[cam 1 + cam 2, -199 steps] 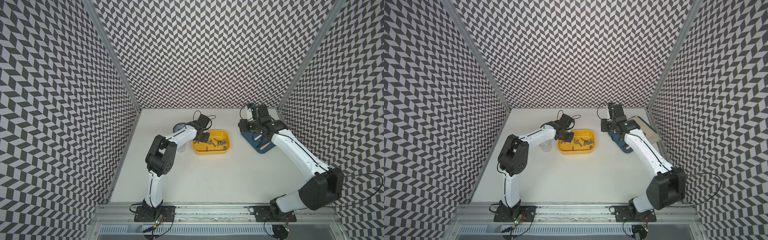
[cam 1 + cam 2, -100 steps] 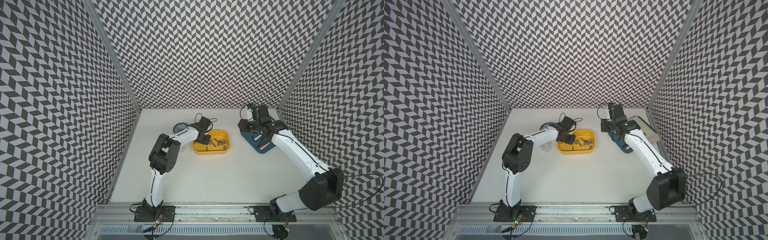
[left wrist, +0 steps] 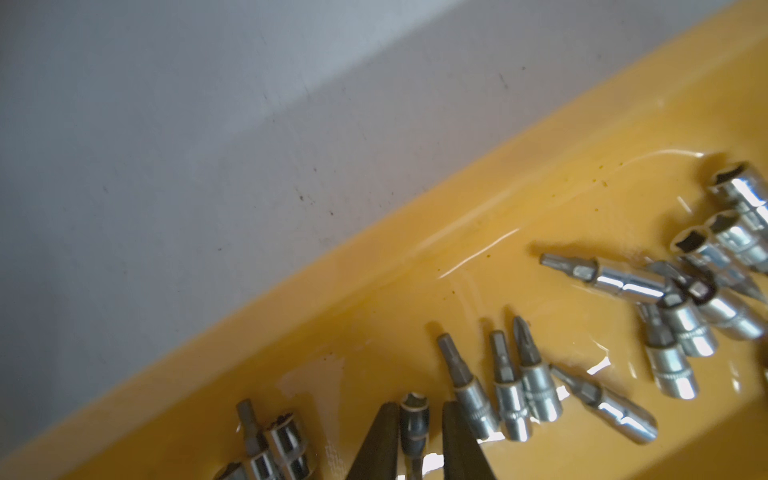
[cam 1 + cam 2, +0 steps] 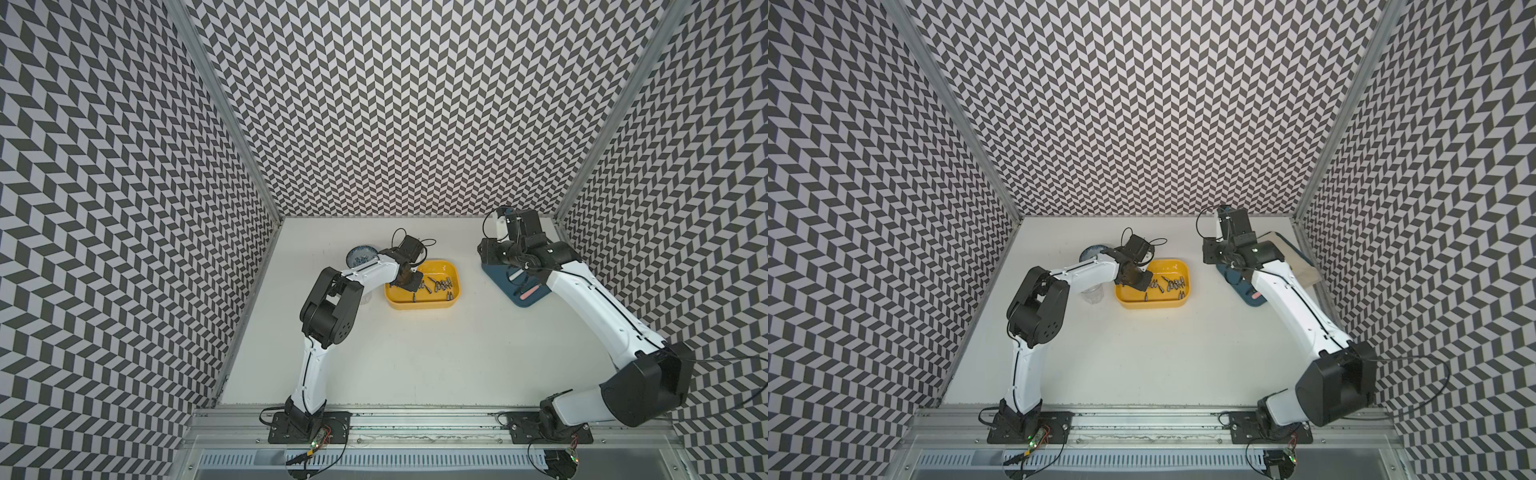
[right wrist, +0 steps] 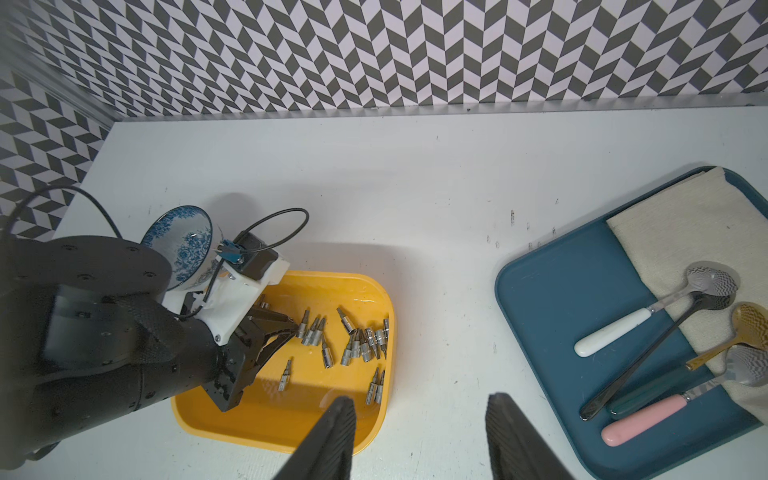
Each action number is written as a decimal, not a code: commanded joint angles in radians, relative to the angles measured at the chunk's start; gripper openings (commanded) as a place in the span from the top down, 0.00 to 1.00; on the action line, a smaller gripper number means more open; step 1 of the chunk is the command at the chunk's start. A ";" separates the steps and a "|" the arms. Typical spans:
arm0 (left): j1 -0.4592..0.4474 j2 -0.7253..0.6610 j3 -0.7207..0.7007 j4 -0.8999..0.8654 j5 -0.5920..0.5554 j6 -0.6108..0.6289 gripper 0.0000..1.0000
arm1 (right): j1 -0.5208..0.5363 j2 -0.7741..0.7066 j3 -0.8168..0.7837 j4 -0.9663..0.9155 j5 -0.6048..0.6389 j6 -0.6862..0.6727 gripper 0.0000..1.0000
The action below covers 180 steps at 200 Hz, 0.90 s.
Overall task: Put the bit on the desktop into the storage box
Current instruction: Place the screwdriver bit in the storage box, then reset both arms
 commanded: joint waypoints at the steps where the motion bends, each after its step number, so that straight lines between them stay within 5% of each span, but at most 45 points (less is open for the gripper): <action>1: -0.007 -0.005 0.003 0.018 0.004 0.003 0.74 | -0.006 -0.034 -0.009 0.016 -0.004 0.003 0.45; 65: 0.005 -0.134 0.012 -0.006 -0.012 -0.004 0.56 | -0.006 -0.046 -0.052 0.026 -0.036 0.022 0.42; 125: 0.051 -0.364 -0.118 0.069 -0.025 -0.008 0.40 | -0.007 -0.032 -0.103 0.068 0.003 0.058 0.34; 160: 0.140 -0.546 -0.265 0.149 -0.008 -0.012 0.18 | -0.011 -0.038 -0.159 0.139 -0.005 0.054 0.19; 180: 0.294 -0.695 -0.400 0.222 0.030 -0.009 0.11 | -0.016 -0.043 -0.187 0.172 0.011 0.049 0.13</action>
